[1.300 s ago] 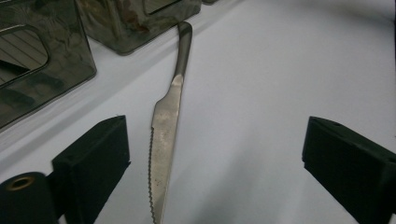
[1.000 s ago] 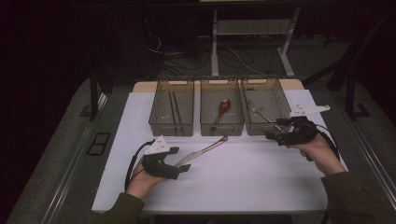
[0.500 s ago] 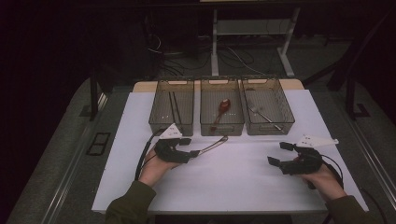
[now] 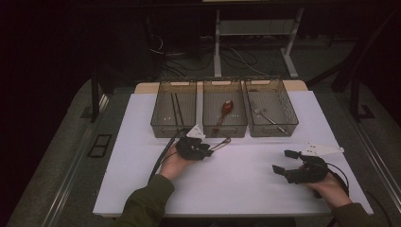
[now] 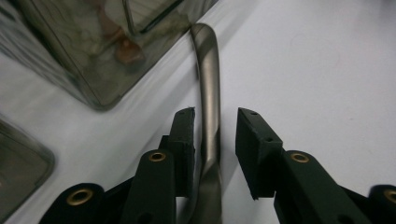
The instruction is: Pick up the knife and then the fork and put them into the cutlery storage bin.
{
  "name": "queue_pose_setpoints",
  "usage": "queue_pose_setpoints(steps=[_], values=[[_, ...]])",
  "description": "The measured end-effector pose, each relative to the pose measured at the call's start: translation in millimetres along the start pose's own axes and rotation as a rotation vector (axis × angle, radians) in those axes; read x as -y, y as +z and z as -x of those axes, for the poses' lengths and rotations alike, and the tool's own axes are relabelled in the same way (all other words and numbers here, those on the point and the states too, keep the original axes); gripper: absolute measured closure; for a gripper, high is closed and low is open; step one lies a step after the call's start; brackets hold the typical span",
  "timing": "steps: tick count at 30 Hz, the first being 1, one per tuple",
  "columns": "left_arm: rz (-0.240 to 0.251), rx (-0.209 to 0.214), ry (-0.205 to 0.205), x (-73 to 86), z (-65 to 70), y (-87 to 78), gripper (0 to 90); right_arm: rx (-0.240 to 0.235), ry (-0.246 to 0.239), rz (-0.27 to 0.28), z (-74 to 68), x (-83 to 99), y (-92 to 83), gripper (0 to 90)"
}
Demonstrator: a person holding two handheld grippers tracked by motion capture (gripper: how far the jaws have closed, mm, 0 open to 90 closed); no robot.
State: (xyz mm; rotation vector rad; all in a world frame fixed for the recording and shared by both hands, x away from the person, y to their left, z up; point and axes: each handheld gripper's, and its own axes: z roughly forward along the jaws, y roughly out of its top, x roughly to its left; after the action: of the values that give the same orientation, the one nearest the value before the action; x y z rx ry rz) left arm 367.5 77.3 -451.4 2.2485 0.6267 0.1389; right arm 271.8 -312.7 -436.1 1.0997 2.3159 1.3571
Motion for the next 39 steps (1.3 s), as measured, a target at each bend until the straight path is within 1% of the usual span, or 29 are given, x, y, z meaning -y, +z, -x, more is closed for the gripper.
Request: queue_pose_setpoints(steps=[2, 3, 4, 6, 8, 11, 13, 16, 18, 21, 22, 24, 25, 26, 28, 32, 33, 34, 35, 36, 38, 39], values=[[0.000, 0.004, 0.003, 0.1, -0.6, 0.4, 71.4, 0.000, -0.002, 0.001, 0.3, 0.0, -0.1, 16.9], [-0.006, 0.004, 0.017, -0.1, -1.1, 0.6, 72.3, 0.001, -0.005, -0.001, 0.4, 0.1, 0.0, 16.9], [-0.003, 0.000, 0.015, -0.4, 0.0, 1.4, 73.2, 0.000, -0.004, -0.002, 0.4, 0.2, 0.1, 16.9], [-0.014, -0.013, 0.029, -1.0, 2.2, 1.6, 75.6, 0.000, -0.007, -0.001, 0.4, 0.0, 0.0, 16.9], [-0.015, -0.014, 0.028, -1.2, 3.1, 1.9, 78.1, -0.001, -0.005, 0.000, 0.4, -0.2, -0.5, 16.9], [-0.009, -0.011, 0.028, -0.6, 2.7, 2.0, 78.8, 0.000, -0.007, 0.000, 0.9, -0.3, -0.7, 16.9], [-0.009, -0.006, 0.039, -0.4, 1.9, 1.7, 79.1, -0.003, -0.004, -0.008, 0.9, -0.2, -0.1, 16.9], [-0.009, -0.011, 0.059, -1.0, 3.3, 1.8, 79.3, -0.004, -0.012, -0.024, 1.4, -0.3, 1.6, 14.1], [-0.013, -0.014, 0.071, -1.0, 4.4, 0.9, 79.3, 0.012, -0.028, -0.027, 0.6, -0.2, 1.8, 14.1], [-0.017, 0.009, 0.071, -0.7, 4.4, -0.7, 79.3, -0.001, -0.024, -0.019, -0.5, -0.7, 2.1, 14.1], [-0.021, 0.010, 0.072, -0.7, 5.0, -1.1, 79.3, -0.003, -0.026, -0.024, -1.0, -1.2, 2.5, 14.1], [-0.015, 0.023, 0.067, -1.3, 6.3, -2.3, 79.3, -0.008, -0.052, -0.035, -2.6, -2.3, 4.0, 14.1], [-0.019, 0.029, 0.072, -2.1, 6.9, -3.6, 79.3, -0.013, -0.060, -0.047, -3.2, -3.1, 5.1, 14.1], [-0.017, 0.036, 0.064, -3.0, 8.0, -4.4, 79.3, -0.016, -0.073, -0.061, -4.0, -4.2, 6.1, 14.1], [-0.022, 0.052, 0.063, -5.0, 10.0, -7.3, 79.3, -0.029, -0.088, -0.083, -7.4, -6.2, 7.7, 14.1], [-0.022, 0.064, 0.075, -9.9, 15.5, -13.7, 79.3, -0.032, -0.171, -0.098, -17.1, -11.5, 11.3, 14.1], [-0.022, 0.068, 0.070, -11.3, 17.2, -14.9, 79.3, -0.030, -0.196, -0.102, -19.5, -13.2, 13.0, 14.2], [-0.029, 0.068, 0.086, -13.2, 18.2, -16.2, 79.2, -0.031, -0.219, -0.110, -21.9, -15.0, 15.0, 14.2], [-0.037, 0.070, 0.086, -14.8, 20.4, -17.6, 79.3, -0.029, -0.247, -0.115, -24.1, -17.1, 17.4, 14.5], [-0.038, 0.074, 0.082, -16.2, 23.2, -18.5, 79.2, -0.028, -0.265, -0.121, -26.7, -19.0, 19.7, 14.7], [-0.034, 0.085, 0.091, -19.0, 27.9, -20.3, 79.2, -0.029, -0.302, -0.133, -30.8, -22.9, 24.8, 16.3], [-0.030, 0.086, 0.100, -20.4, 30.5, -20.8, 79.3, -0.031, -0.306, -0.139, -32.8, -24.8, 27.2, 16.8]])
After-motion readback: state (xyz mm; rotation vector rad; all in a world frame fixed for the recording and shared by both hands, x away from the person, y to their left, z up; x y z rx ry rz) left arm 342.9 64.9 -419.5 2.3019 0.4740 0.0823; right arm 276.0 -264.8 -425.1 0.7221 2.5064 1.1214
